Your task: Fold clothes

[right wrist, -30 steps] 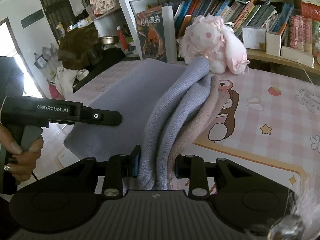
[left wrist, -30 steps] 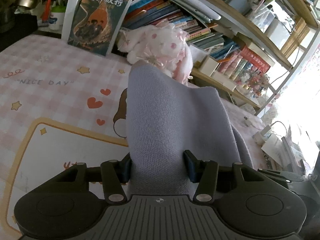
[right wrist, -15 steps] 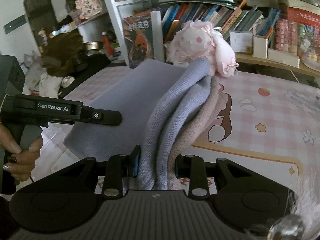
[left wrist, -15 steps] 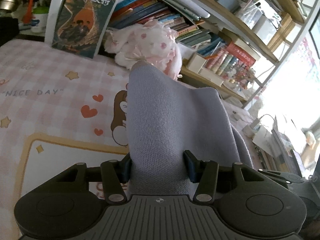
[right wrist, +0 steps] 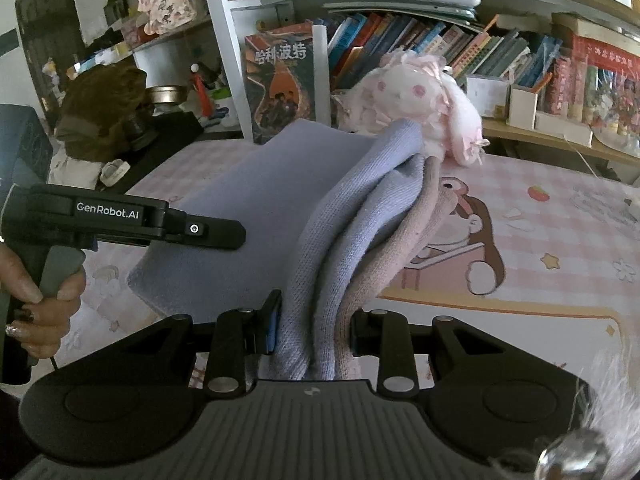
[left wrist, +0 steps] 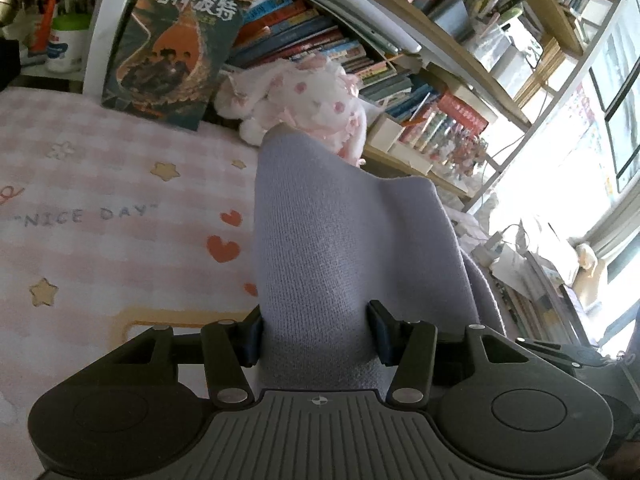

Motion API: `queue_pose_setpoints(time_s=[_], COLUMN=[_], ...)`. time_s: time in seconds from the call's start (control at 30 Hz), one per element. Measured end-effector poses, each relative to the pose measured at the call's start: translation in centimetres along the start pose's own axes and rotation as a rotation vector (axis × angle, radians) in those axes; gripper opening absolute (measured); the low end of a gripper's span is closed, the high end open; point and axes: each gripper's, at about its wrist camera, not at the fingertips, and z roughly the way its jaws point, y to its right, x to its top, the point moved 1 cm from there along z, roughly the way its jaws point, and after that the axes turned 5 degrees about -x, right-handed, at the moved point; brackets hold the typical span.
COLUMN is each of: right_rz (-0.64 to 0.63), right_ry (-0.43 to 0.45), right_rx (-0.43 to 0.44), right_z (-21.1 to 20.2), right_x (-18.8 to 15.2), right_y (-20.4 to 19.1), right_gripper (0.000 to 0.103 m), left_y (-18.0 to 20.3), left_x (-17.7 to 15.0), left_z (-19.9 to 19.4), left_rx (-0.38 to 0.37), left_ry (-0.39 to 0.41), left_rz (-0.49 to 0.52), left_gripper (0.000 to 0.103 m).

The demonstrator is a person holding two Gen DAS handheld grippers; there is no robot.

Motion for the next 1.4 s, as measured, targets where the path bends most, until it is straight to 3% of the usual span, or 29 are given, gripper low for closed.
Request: queue_pose_setpoints(time_s=[0.23,0.47,1.0,1.2,1.27,1.37,1.4], right_rz=[-0.026,-0.084,-0.213,-0.246,-0.201,-0.095,-0.06], right_ry=[0.004,0.01,0.0,-0.009,-0.014,-0.022,-0.025], right_rx=[-0.021,-0.025,-0.026,-0.027,-0.026,-0.025,-0.025], right_z=[2.3,5.9,15.5,17.6,18.1,18.8,19.0], right_x=[1.6,4.5,9.3,9.7,9.5,9.1,9.0], right_y=[-3.3,-4.7,-2.2,-1.2,-0.5,0.8,1.3], right_gripper=[0.028,0.028,0.028,0.029,0.03,0.037,0.048], left_y=[-3.4,-6.7,-10.9,-11.6,-12.1,-12.4,-12.4], left_x=[1.5,3.9,8.1,8.2,7.9,7.8,7.7], left_z=[-1.3,-0.1,6.1,7.9,8.4,8.7,8.8], left_rx=[-0.002,0.004,0.053,0.075,0.091,0.117,0.126], left_ry=[0.03,0.066,0.103,0.105,0.095,0.088,0.087], left_rz=[-0.005,-0.045,-0.074,-0.081,-0.091,-0.09,-0.086], left_gripper=[0.05,0.05,0.05,0.05,0.051,0.059,0.062])
